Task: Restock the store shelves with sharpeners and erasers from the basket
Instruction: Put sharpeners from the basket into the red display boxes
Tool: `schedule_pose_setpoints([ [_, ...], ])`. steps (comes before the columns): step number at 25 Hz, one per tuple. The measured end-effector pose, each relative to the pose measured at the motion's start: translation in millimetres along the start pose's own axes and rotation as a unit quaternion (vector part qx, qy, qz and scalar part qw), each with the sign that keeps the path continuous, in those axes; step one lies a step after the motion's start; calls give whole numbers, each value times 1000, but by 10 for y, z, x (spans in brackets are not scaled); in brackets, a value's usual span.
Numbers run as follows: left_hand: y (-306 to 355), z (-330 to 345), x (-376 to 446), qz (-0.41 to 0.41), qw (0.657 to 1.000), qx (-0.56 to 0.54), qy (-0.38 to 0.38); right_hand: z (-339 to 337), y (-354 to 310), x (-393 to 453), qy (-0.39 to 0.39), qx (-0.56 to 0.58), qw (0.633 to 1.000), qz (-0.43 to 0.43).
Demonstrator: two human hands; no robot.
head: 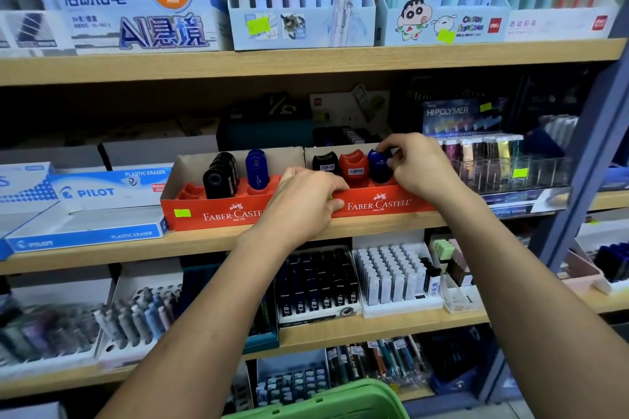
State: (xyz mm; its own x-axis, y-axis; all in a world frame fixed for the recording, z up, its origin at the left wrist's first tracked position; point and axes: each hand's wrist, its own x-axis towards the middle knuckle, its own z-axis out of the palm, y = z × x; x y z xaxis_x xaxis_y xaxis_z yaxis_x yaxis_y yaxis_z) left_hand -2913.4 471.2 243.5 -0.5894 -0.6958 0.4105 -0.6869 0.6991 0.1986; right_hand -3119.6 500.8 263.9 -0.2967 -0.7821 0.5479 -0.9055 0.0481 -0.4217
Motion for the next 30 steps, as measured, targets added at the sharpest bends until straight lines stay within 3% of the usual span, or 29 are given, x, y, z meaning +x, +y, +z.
schedule_pose_setpoints([
  [10,15,-55,-56,34,999,-1,16,8,-63,-62,39,1,999,-36],
  [14,51,-216,-222,55,993,-21,104,72,-390,-370,181,50,976,-113],
  [16,33,-288,-383,42,988,-31,145,199,-632,-710,178,52,965,-184],
  [20,-47,-296,-775,29,994,-10,107,498,-855,-1336,57,11,963,-262],
  [25,-179,170,-1369,-4,994,52,-98,773,-854,-1829,-185,-15,968,-171],
  [27,-297,513,-1602,-17,973,92,-211,1018,-767,-2068,-308,-31,941,-134],
  [30,-495,1114,-2055,-47,938,87,-332,1493,-548,-2546,-477,-39,870,-119],
])
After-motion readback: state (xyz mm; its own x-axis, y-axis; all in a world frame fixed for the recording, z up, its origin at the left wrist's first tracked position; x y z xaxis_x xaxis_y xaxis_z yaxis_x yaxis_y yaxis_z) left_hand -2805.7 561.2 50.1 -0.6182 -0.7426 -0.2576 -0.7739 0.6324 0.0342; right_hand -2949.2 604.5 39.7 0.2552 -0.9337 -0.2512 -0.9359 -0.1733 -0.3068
